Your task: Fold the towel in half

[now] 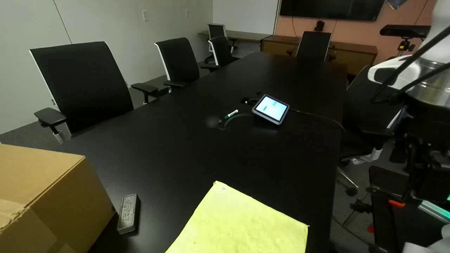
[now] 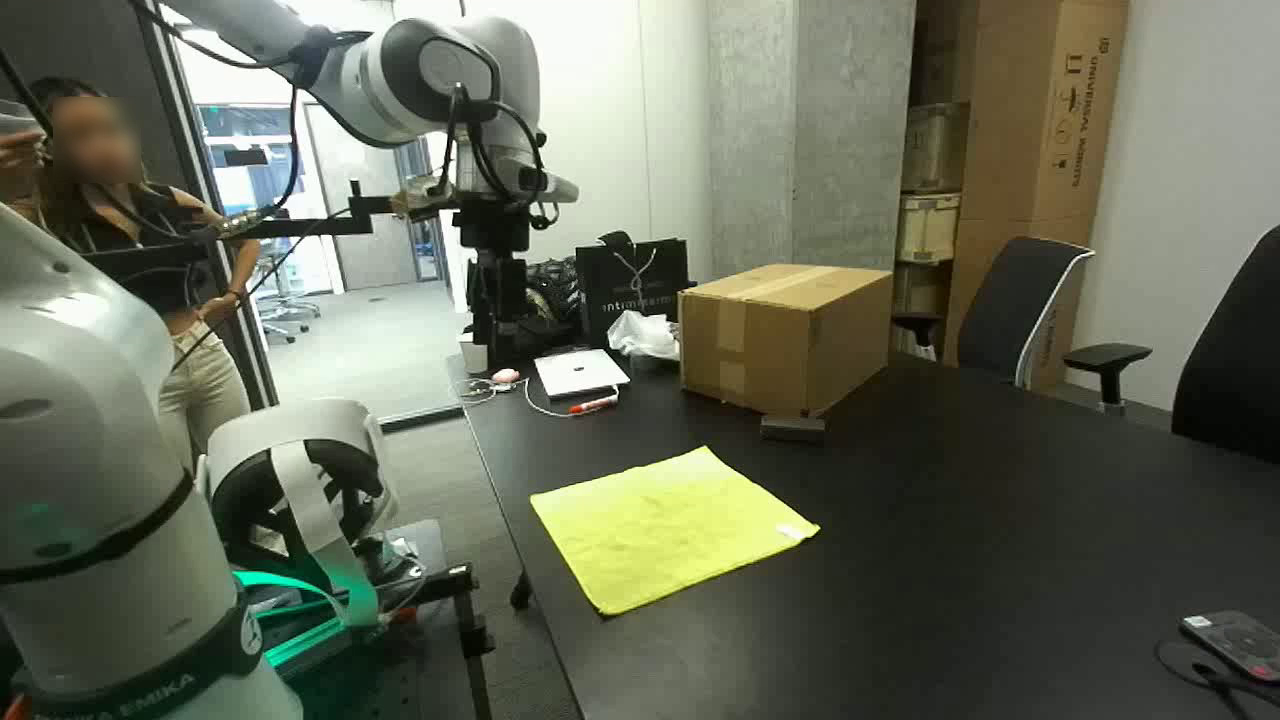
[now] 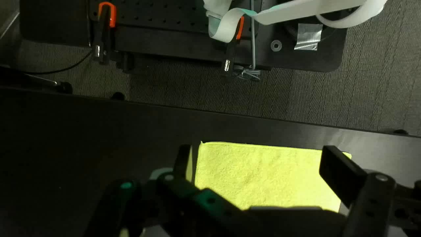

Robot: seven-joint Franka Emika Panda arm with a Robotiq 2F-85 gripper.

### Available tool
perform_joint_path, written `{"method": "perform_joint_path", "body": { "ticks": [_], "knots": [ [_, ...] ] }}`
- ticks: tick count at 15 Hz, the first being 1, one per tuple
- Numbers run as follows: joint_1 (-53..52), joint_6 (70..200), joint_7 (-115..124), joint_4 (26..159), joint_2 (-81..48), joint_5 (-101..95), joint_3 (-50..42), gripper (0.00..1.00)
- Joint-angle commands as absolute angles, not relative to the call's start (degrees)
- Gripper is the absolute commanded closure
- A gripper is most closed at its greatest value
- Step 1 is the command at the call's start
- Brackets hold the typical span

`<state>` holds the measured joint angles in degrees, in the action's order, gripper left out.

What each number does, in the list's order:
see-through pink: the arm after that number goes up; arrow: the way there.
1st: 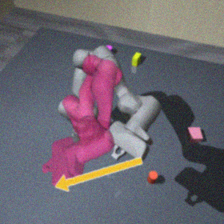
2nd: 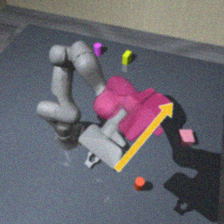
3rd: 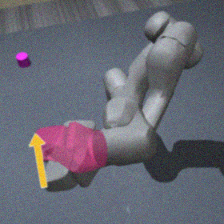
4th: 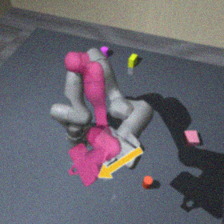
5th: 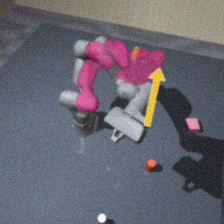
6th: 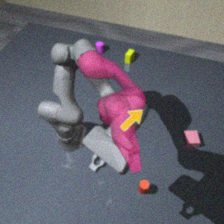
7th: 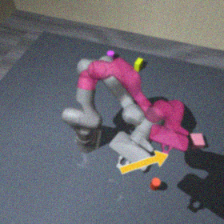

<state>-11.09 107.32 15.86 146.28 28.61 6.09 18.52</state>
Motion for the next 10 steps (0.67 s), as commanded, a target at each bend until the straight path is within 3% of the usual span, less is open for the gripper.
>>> {"method": "perform_joint_path", "body": {
  "ticks": [1,6,10],
  "knots": [
    [-11.86,107.22,16.18,146.03,28.49,5.75,17.79,0.0],
    [-11.61,108.63,15.76,146.48,28.2,5.15,17.75,0.0],
    [-10.72,117.82,14.18,150.69,23.77,3.37,16.92,0.0]
  ]
}}
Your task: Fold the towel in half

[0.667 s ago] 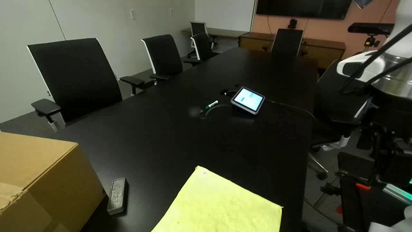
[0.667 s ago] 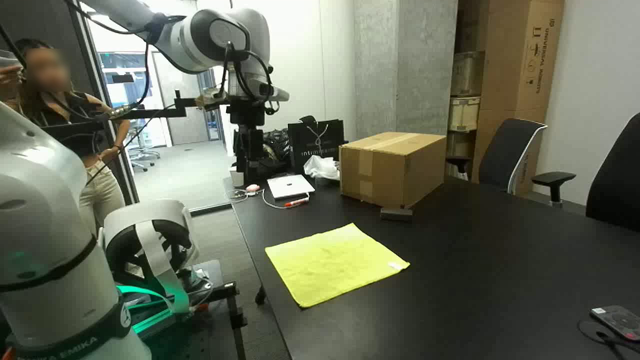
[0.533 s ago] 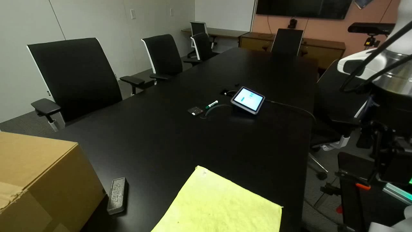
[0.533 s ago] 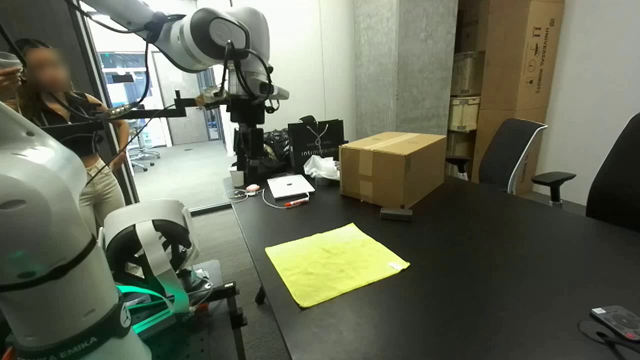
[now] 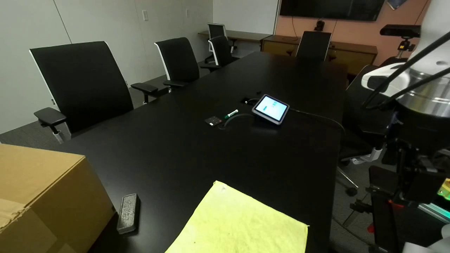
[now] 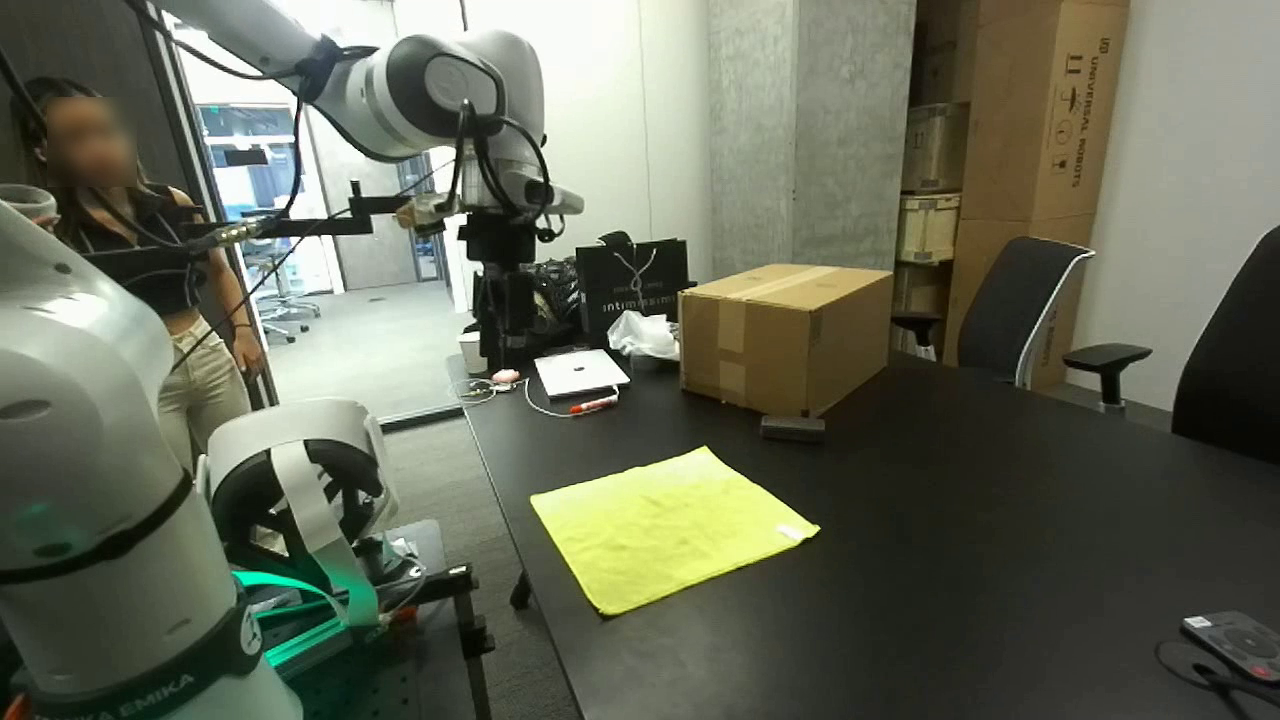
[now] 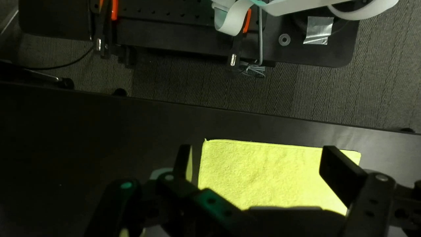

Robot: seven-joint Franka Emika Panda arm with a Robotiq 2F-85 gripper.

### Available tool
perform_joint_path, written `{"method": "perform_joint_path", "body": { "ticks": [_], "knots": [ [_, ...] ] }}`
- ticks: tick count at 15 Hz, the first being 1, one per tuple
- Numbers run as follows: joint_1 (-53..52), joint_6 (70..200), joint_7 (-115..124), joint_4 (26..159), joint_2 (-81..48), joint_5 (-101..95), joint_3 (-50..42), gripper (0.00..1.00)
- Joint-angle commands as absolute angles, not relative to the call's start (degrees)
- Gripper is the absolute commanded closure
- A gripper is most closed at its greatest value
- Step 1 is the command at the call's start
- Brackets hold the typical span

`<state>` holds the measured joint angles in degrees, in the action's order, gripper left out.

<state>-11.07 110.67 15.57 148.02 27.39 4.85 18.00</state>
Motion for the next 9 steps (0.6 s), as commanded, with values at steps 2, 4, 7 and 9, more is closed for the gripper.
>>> {"method": "perform_joint_path", "body": {
  "ticks": [2,4,7,9],
  "knots": [
    [-10.25,126.04,13.79,153.33,19.18,3.65,16.17,0.0],
    [-10.13,134.74,12.92,155.22,13.48,3.87,15.55,0.0],
    [-10.65,147.03,10.62,155.95,4.05,4.94,14.24,0.0],
    [-10.91,153.07,10.23,154.87,-2.59,6.09,13.68,0.0]
  ]
}}
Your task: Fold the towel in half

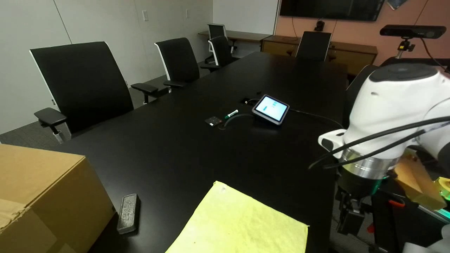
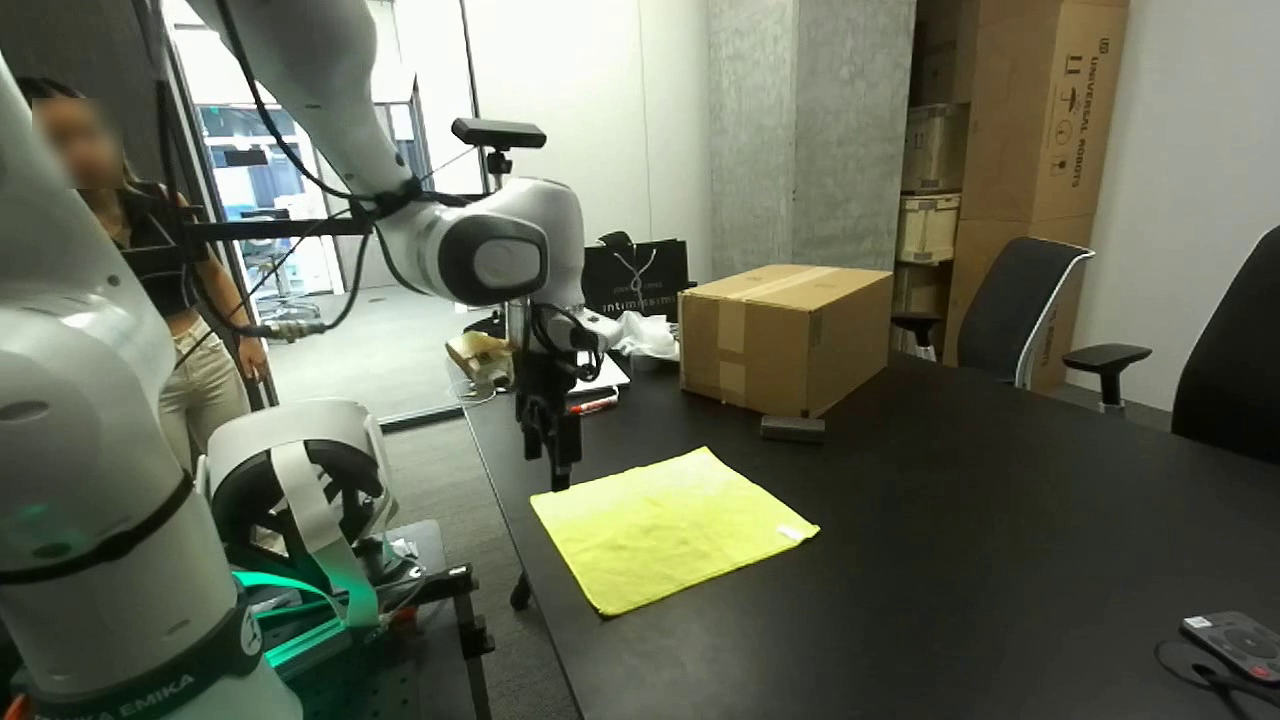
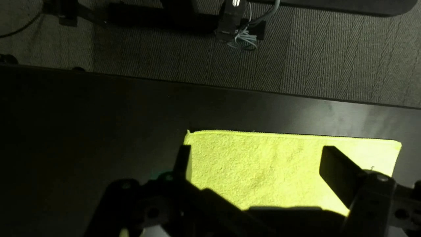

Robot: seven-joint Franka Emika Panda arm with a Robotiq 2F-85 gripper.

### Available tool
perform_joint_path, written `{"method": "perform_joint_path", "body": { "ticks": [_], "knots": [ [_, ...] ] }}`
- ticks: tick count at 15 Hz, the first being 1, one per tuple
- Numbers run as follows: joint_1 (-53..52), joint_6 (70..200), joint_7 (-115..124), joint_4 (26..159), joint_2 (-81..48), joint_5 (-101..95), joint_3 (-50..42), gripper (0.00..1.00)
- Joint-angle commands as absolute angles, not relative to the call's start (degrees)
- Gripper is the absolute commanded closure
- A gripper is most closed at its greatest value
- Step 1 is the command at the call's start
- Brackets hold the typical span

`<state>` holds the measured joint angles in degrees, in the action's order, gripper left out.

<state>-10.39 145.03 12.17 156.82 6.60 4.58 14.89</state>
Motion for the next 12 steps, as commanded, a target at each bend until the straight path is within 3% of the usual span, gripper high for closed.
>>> {"method": "perform_joint_path", "body": {
  "ticks": [1,8,12],
  "knots": [
    [-10.77,155.01,11.14,153.84,-6.06,6.43,13.46,0.0],
    [-5.8,168.47,2.12,148.05,-23.35,22.19,19.26,0.0],
    [-3.76,175.08,3.19,145.72,-30.33,20.28,20.12,0.0]
  ]
}}
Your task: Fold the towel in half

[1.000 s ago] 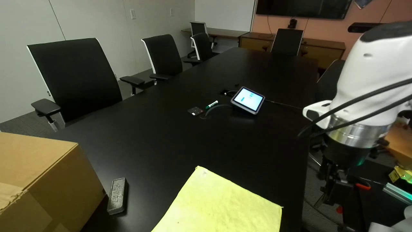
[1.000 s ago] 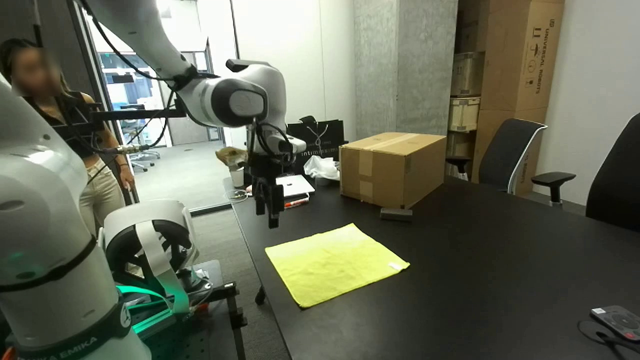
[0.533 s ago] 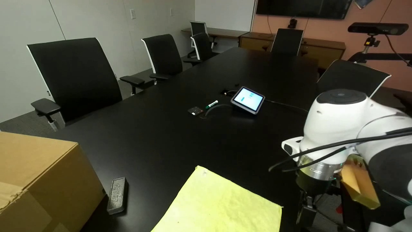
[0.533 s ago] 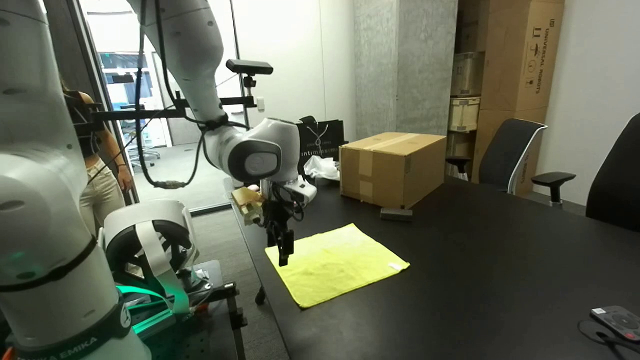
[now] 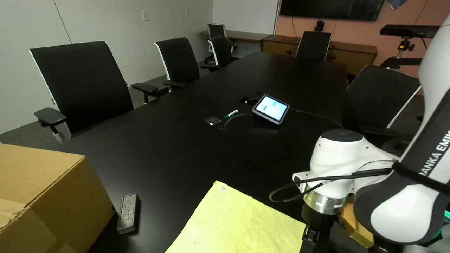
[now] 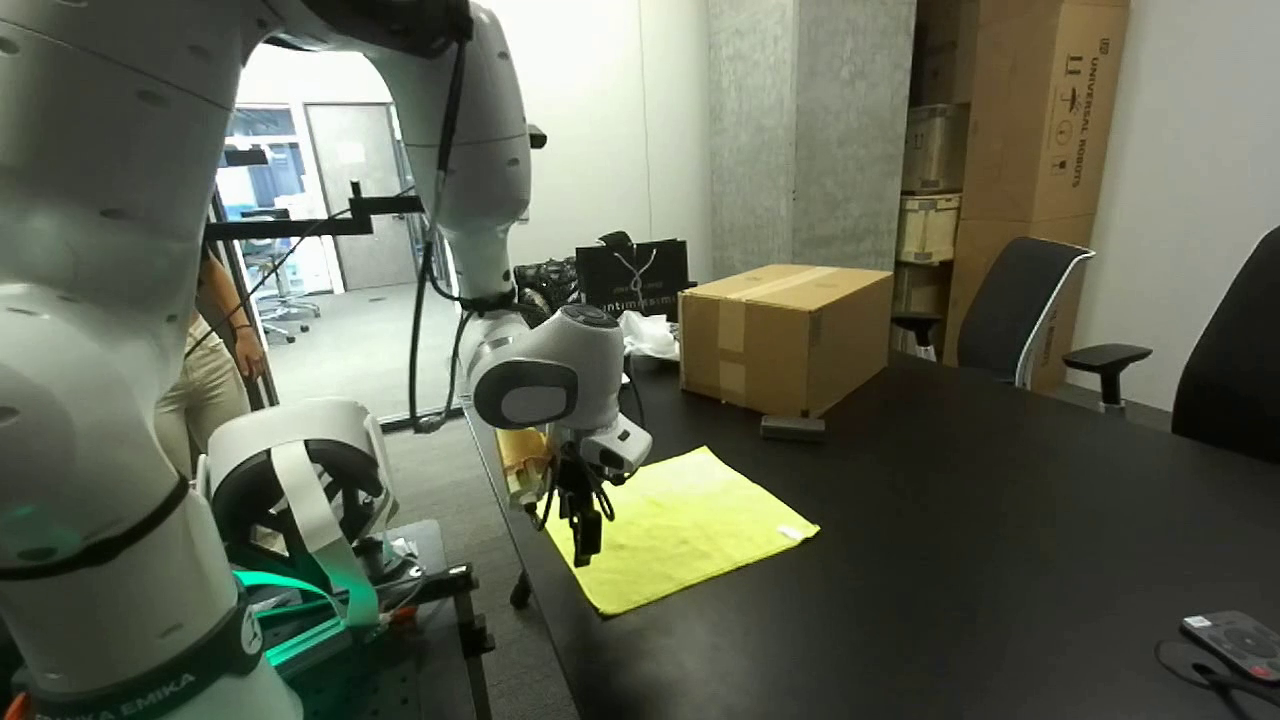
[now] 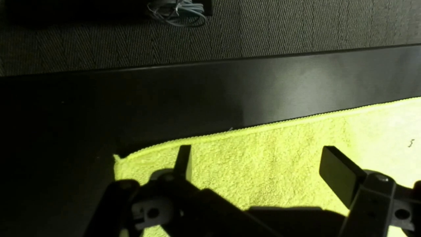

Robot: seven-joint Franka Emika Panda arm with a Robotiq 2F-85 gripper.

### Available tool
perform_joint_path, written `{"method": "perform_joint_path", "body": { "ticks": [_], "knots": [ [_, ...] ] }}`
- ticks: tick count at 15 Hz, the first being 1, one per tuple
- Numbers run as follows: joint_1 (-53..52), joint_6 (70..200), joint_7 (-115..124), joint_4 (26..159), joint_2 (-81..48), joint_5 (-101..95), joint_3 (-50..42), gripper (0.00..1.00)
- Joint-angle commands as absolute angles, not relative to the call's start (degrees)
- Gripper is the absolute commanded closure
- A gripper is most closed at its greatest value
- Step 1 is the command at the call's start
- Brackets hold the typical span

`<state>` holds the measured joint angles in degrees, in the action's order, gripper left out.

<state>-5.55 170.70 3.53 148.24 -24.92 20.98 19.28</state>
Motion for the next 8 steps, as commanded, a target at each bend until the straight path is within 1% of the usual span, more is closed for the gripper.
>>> {"method": "perform_joint_path", "body": {
  "ticks": [1,4,8],
  "knots": [
    [-3.79,175.88,3.75,145.49,-31.43,19.45,19.57,0.0],
    [-5.3,176.22,5.24,145.68,-32.81,17.1,16.66,0.0],
    [-9.0,174.66,7.18,148.02,-29.49,13.41,10.23,0.0]
  ]
}}
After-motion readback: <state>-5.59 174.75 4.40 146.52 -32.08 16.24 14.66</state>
